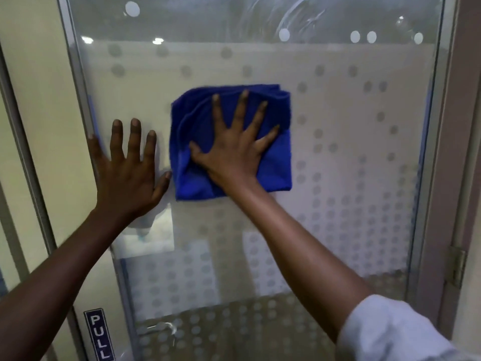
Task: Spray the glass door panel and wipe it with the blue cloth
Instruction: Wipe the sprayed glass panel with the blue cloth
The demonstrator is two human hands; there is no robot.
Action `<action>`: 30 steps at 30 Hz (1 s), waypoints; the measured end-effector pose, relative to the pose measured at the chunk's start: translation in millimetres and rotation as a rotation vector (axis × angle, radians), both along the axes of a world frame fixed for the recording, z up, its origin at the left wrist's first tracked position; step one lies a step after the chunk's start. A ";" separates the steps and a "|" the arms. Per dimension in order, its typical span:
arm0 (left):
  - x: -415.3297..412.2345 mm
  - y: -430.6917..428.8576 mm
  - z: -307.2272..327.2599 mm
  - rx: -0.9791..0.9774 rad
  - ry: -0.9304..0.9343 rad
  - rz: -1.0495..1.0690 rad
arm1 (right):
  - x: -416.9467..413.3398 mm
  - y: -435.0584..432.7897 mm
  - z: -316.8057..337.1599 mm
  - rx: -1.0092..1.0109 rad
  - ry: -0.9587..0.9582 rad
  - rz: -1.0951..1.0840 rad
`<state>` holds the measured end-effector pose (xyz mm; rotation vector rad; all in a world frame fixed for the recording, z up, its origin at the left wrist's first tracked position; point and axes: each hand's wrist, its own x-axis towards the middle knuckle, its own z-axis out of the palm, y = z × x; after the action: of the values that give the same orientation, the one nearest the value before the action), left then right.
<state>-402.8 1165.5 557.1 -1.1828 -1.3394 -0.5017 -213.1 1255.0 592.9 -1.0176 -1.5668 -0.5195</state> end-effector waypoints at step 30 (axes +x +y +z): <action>54.6 -13.7 -0.3 -0.021 -0.380 -0.066 | 35.7 -9.4 -2.9 -0.088 -0.128 0.225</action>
<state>-348.2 1151.8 556.8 -1.1904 -1.6330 -0.7910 -177.3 1245.5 589.9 -0.8729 -1.8054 -0.3683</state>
